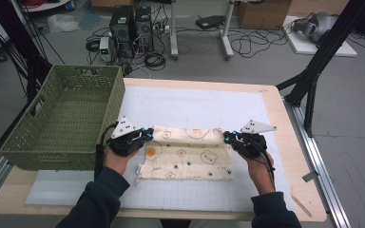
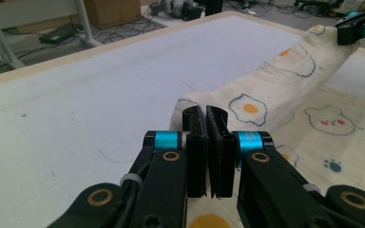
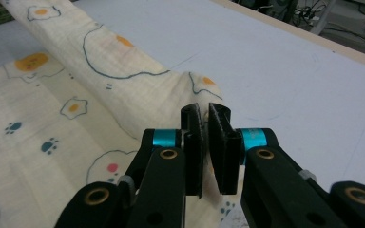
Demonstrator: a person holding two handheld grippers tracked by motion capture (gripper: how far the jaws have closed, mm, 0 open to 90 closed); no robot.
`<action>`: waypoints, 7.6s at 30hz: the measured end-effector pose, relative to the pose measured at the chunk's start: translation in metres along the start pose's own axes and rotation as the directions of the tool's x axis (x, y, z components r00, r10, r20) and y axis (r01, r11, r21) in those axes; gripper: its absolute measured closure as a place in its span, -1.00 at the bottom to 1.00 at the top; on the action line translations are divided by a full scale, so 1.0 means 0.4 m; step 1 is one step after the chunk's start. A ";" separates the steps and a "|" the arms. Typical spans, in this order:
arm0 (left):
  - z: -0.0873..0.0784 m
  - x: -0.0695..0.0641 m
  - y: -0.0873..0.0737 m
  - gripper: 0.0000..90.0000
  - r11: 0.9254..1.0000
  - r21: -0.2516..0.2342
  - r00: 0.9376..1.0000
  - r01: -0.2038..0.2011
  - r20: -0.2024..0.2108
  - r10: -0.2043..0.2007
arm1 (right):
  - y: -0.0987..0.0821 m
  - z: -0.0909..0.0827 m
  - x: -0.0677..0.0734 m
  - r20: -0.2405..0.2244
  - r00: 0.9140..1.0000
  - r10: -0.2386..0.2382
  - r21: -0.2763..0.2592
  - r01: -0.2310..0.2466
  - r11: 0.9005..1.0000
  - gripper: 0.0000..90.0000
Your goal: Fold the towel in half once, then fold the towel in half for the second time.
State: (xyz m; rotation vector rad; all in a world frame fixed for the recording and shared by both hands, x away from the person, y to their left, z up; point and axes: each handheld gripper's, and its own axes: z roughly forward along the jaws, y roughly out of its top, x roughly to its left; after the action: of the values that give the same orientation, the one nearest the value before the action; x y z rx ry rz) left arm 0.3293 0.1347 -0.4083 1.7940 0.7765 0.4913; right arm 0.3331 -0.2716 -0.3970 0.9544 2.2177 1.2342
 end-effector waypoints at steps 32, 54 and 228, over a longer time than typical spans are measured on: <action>-0.050 -0.030 -0.092 0.27 0.995 0.048 0.995 0.093 0.026 -0.094 | -0.104 -0.032 0.064 -0.124 0.992 -0.004 0.050 0.011 0.999 0.79; -0.003 0.010 -0.096 0.20 0.974 0.168 0.988 0.152 -0.028 -0.150 | -0.100 -0.065 0.038 -0.016 0.999 0.031 0.046 -0.031 0.998 0.26; 0.071 0.071 -0.031 -0.44 0.975 0.070 0.977 0.212 -0.055 -0.208 | -0.101 -0.059 -0.024 0.097 0.992 0.078 -0.008 -0.078 0.997 -0.77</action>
State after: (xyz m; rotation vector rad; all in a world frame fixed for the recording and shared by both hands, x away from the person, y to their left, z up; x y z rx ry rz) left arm 0.3648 0.1384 -0.4307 1.7498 1.0173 0.3700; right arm 0.3098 -0.3067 -0.4191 1.0851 2.1202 1.1999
